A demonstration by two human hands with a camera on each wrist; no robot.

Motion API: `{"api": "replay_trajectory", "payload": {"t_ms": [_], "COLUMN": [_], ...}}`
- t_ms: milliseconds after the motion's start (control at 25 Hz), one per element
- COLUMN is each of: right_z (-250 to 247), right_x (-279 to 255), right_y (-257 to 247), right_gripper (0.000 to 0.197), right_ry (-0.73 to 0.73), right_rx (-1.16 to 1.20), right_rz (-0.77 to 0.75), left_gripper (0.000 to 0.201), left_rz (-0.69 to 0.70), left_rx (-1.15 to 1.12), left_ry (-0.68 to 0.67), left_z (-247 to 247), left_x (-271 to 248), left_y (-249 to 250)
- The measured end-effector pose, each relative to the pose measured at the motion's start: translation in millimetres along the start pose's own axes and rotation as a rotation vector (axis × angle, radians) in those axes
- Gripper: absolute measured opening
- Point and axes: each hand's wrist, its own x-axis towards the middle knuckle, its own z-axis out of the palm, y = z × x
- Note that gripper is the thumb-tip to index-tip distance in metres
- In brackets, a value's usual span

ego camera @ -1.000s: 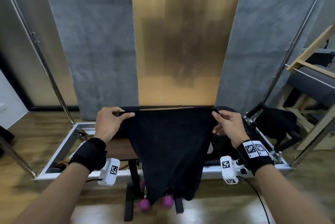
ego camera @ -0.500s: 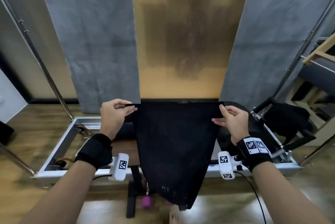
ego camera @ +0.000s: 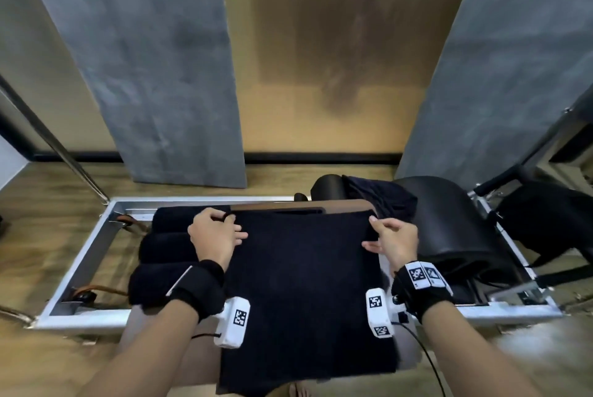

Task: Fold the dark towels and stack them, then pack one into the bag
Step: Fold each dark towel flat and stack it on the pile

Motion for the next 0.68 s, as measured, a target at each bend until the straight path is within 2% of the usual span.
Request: {"api": "replay_trajectory", "payload": {"t_ms": [280, 440, 480, 560, 680], "right_z": [46, 58, 59, 56, 46], "right_x": [83, 99, 98, 92, 75], "right_y": [5, 14, 17, 19, 21], "right_gripper": [0.015, 0.016, 0.015, 0.009, 0.017], "right_ry": [0.034, 0.051, 0.046, 0.015, -0.027], "right_rx": [-0.101, -0.175, -0.194, -0.183, -0.158], "right_rz": [0.116, 0.116, 0.094, 0.040, -0.046], "left_gripper": [0.016, 0.006, 0.012, 0.036, 0.055], "left_rz": [-0.020, -0.046, -0.031, 0.031, 0.112], "left_rx": [0.078, 0.212, 0.276, 0.371, 0.310], "left_ry": [0.094, 0.031, -0.006, -0.106, -0.195], "left_z": [63, 85, 87, 86, 77], "left_x": [58, 62, 57, 44, 17], "left_y": [-21, -34, -37, -40, -38]}}
